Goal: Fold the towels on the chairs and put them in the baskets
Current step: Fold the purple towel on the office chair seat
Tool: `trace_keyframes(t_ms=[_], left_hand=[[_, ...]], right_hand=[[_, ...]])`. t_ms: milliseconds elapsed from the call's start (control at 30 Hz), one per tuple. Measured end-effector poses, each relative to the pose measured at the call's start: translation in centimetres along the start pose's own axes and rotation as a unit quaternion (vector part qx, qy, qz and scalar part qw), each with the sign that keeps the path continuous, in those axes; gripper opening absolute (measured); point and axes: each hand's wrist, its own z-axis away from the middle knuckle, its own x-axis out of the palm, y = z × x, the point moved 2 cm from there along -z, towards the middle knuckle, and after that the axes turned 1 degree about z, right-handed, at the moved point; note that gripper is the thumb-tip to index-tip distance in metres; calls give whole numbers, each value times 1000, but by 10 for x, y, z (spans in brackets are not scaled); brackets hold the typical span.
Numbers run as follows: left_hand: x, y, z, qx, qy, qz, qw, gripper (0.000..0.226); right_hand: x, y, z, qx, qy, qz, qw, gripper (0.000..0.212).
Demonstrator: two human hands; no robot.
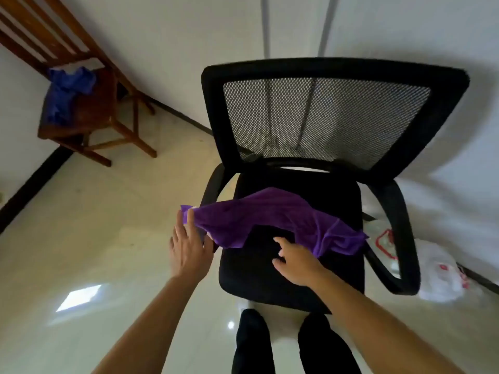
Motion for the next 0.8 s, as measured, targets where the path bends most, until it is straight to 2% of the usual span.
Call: trace_keyframes(t_ms=[100,233,333,467,533,600,667,733,800], left_hand=[[20,-20,-36,-47,44,67,996,65],[48,-52,-63,4,58,116,992,48],[56,-67,-62,48,54,125,989,40],[55,-74,-56,30,41,159,986,29],[54,-73,-56,24,39,163,986,29],[54,-71,-55,10,37,165,986,29],[53,-67,-52,-15,38,175,984,30],[51,-61,-46,-48,49,183,981,30],[48,-57,-39,-89,73,199,973,29]], right_hand=[[40,-14,-50,57,-24,-149,987,59],[87,-38,-110,130,16,-304,944,57],[109,-50,-138,166,57,-326,929,57],[122,-51,-151,200,126,-336,912,27],[121,-44,-147,219,142,-369,892,22],[118,-35,-139,231,127,-394,880,23],[114,-20,-126,243,87,-375,890,9],[105,-3,-109,266,64,-368,889,18],[86,10,-91,281,108,-413,859,21]])
